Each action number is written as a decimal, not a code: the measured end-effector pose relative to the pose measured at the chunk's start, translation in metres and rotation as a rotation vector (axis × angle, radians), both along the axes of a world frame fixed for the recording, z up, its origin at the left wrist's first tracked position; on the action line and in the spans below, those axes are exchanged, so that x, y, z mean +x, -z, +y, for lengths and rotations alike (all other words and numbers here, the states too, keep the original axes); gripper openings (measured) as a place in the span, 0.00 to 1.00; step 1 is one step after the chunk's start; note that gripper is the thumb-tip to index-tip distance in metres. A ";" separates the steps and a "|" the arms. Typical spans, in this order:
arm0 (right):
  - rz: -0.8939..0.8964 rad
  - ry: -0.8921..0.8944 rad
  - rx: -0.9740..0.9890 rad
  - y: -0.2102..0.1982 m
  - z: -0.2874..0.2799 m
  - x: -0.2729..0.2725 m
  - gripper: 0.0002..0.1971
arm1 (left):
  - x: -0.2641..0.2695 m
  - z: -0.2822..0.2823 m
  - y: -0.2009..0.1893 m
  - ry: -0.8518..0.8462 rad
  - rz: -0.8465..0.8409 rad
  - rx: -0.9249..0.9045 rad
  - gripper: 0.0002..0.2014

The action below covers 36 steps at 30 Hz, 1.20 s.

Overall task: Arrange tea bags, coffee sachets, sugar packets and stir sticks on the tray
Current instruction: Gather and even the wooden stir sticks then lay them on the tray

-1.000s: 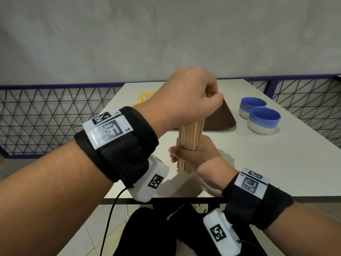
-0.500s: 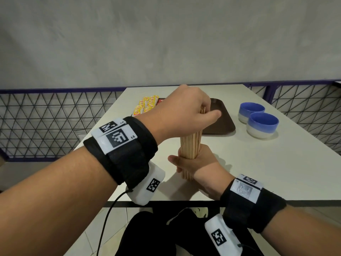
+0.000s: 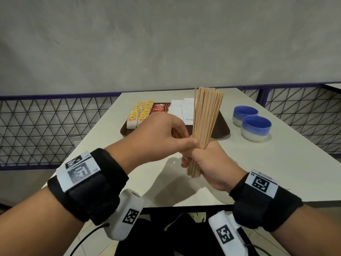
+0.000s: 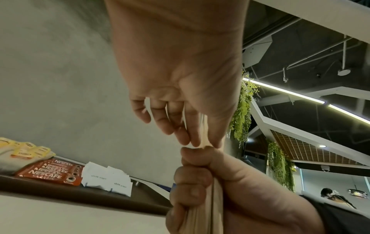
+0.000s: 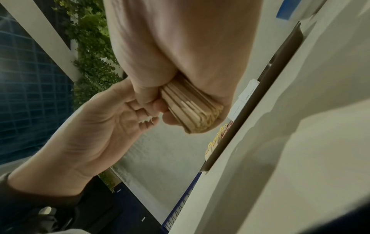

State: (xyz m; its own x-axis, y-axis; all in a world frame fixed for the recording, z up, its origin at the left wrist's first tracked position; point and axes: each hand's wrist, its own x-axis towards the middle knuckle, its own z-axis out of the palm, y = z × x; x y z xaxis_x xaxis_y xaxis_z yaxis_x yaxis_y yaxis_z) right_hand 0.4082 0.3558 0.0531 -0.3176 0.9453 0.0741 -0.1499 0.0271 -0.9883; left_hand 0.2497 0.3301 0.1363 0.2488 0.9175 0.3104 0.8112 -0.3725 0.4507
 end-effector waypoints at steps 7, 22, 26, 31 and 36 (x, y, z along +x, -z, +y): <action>-0.035 -0.003 0.025 0.000 -0.002 0.004 0.05 | 0.004 0.001 0.004 0.089 0.103 0.081 0.09; 0.044 -0.072 -0.111 -0.010 0.003 0.015 0.05 | -0.003 0.018 -0.003 0.084 -0.324 -0.019 0.07; 0.009 -0.069 -0.076 -0.007 0.006 0.015 0.06 | 0.010 0.019 0.006 0.070 -0.240 -0.074 0.05; -0.048 -0.047 -0.120 -0.001 0.014 0.018 0.15 | 0.017 0.029 0.011 0.047 -0.143 -0.043 0.05; -0.013 -0.051 -0.184 -0.004 0.020 0.019 0.14 | 0.024 0.036 0.014 0.075 0.034 0.044 0.05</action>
State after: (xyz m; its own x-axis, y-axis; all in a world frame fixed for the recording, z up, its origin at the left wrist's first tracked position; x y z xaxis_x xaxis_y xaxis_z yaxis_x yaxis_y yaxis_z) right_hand 0.4270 0.3760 0.0575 -0.3651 0.9253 -0.1031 -0.1337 -0.1617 -0.9777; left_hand 0.2736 0.3663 0.1222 0.3278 0.8813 0.3405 0.7945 -0.4521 0.4054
